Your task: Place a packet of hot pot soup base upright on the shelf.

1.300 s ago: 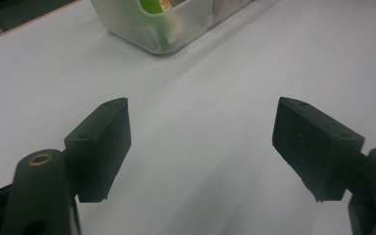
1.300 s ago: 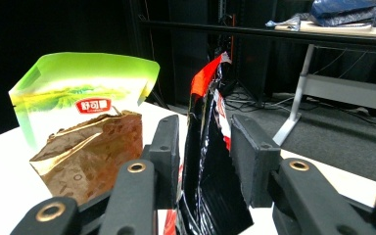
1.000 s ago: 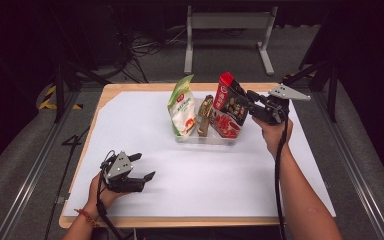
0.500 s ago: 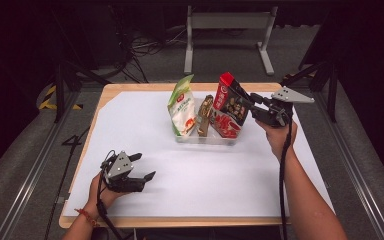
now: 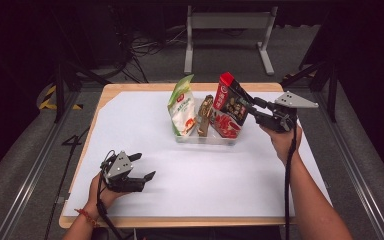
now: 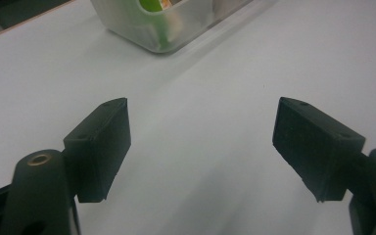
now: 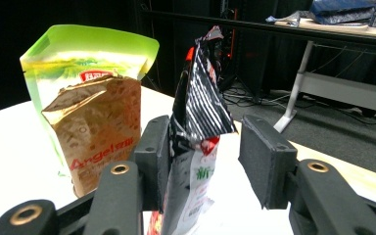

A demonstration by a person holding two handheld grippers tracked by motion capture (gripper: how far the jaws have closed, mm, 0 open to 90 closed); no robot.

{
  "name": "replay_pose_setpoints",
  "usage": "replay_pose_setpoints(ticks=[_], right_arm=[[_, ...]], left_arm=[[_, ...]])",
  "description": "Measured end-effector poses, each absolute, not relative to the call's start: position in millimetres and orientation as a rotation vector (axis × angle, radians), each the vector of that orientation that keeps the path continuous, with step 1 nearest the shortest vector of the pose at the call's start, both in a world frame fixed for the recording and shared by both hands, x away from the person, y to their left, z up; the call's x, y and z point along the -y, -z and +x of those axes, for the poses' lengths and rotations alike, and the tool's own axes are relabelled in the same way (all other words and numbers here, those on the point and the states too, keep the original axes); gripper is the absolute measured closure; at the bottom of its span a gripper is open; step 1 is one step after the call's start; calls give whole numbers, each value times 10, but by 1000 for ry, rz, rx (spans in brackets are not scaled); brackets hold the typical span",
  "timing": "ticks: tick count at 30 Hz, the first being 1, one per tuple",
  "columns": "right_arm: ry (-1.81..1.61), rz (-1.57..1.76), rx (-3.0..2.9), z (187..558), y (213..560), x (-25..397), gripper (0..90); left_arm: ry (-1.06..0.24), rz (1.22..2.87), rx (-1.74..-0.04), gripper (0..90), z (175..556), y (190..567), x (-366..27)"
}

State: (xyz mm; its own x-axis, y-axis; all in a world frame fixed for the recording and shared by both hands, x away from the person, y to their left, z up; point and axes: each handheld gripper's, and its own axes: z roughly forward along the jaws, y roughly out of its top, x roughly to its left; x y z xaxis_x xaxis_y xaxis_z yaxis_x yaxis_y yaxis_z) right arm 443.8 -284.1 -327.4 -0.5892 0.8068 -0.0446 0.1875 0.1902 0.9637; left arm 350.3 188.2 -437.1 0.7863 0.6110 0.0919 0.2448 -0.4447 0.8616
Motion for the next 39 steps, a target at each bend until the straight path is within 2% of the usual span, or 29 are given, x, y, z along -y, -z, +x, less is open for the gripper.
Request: replay_pose_setpoints(ticks=[30, 39], right_arm=[[-1304, 946, -1966, 4290, 3552, 3138, 511], [-1275, 928, -1978, 4200, 3614, 3230, 438]], left_arm=[[-491, 2047, -631, 226, 3510, 4375, -1874], [-488, 2042, -635, 225, 3506, 4373, -1876]])
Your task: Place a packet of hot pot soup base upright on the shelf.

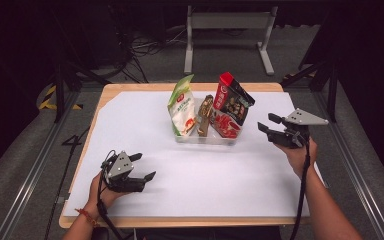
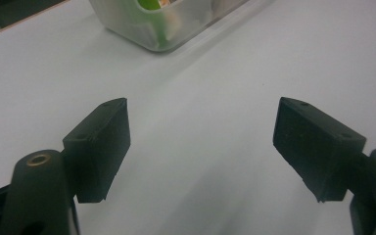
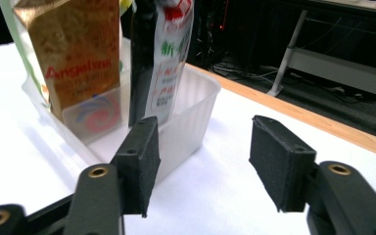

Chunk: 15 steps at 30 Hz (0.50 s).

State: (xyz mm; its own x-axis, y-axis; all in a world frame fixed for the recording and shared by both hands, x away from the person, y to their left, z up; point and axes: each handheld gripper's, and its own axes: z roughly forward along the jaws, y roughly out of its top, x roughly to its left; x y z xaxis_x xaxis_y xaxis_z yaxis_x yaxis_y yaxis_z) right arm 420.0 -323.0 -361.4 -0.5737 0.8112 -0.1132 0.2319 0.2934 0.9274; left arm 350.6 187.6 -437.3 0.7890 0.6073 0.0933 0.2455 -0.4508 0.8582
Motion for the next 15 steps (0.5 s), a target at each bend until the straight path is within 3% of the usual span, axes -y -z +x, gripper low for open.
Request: replay_pose_setpoints(ticks=[15], right_arm=[[-1200, 919, -2029, 4000, 3867, 3420, 257]], left_arm=[[-484, 2044, -634, 219, 3515, 4380, -1869]])
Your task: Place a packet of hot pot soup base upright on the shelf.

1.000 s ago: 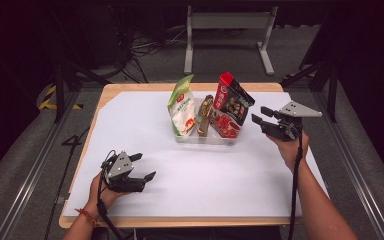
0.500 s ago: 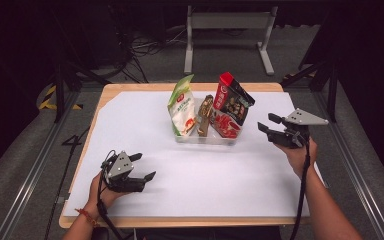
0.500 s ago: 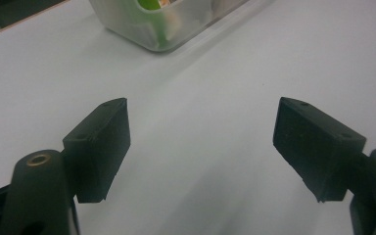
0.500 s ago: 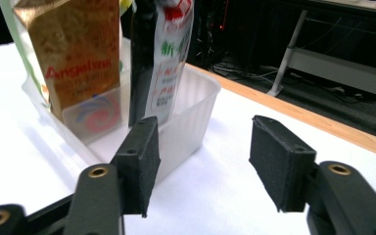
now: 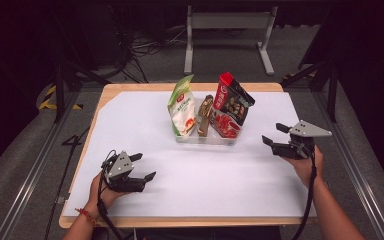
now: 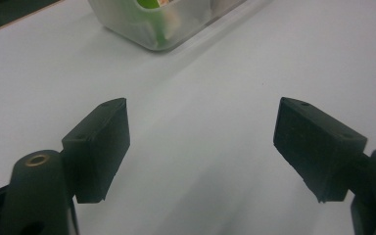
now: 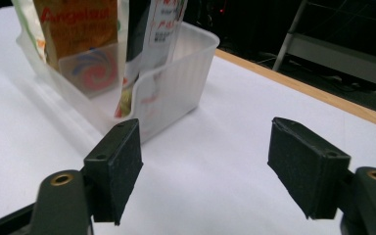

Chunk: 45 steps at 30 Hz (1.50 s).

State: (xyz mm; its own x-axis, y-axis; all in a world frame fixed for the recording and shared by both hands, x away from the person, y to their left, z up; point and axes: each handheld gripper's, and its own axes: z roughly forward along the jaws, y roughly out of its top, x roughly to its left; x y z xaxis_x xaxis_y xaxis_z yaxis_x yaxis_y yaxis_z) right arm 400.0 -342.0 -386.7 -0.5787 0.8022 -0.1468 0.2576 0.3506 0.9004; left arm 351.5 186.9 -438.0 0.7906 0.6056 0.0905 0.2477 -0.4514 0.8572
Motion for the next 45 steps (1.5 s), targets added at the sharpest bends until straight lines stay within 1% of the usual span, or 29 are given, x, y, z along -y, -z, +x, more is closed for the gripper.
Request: replay_pose_setpoints(ticks=[16, 26, 45], right_arm=[[-1115, 820, -2134, 3678, 3996, 3516, 184], [-1074, 824, -2184, 3521, 4170, 3553, 175], [-1081, 889, -2213, 3136, 4368, 3707, 157]], left_arm=[[-498, 2049, -634, 209, 3507, 4379, -1876], [-515, 2067, -614, 203, 3498, 4386, -1853], [-530, 2070, -621, 199, 3467, 4381, -1876]])
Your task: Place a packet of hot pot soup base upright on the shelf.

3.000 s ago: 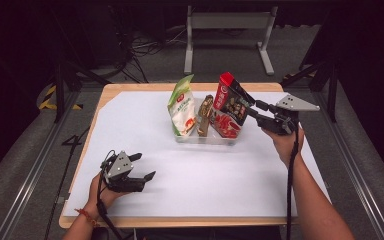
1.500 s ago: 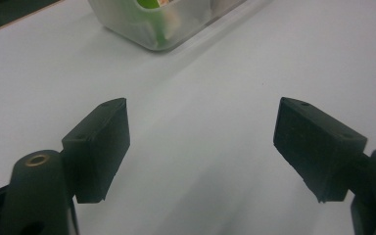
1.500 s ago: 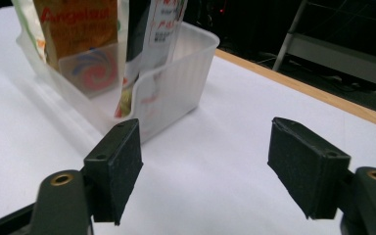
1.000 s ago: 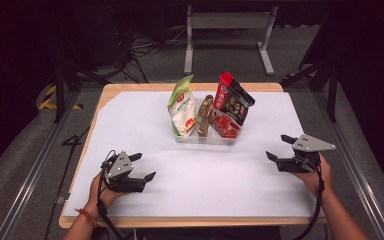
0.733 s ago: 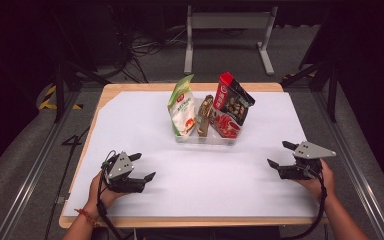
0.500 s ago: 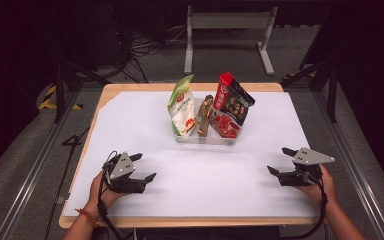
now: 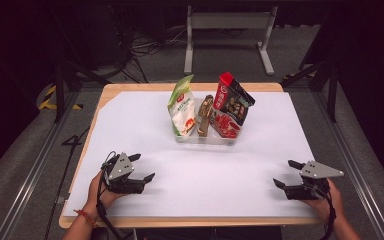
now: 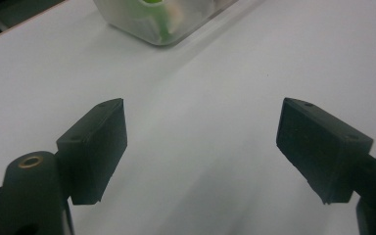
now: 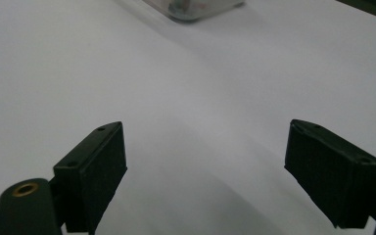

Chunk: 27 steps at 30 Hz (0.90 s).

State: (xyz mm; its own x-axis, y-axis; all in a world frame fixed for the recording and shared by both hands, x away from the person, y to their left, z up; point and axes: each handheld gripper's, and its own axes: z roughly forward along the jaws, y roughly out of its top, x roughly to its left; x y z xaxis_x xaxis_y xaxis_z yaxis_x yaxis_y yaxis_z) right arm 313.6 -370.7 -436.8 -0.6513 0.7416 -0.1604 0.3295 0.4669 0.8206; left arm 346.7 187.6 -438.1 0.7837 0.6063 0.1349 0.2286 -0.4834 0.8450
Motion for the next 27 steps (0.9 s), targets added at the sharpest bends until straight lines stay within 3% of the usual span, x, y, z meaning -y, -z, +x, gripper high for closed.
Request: replay_pose_setpoints(ticks=[27], right_arm=[[-1163, 873, -2103, 3019, 4265, 3828, 157]], left_arm=[[-547, 2065, -596, 197, 3440, 4347, -1872]])
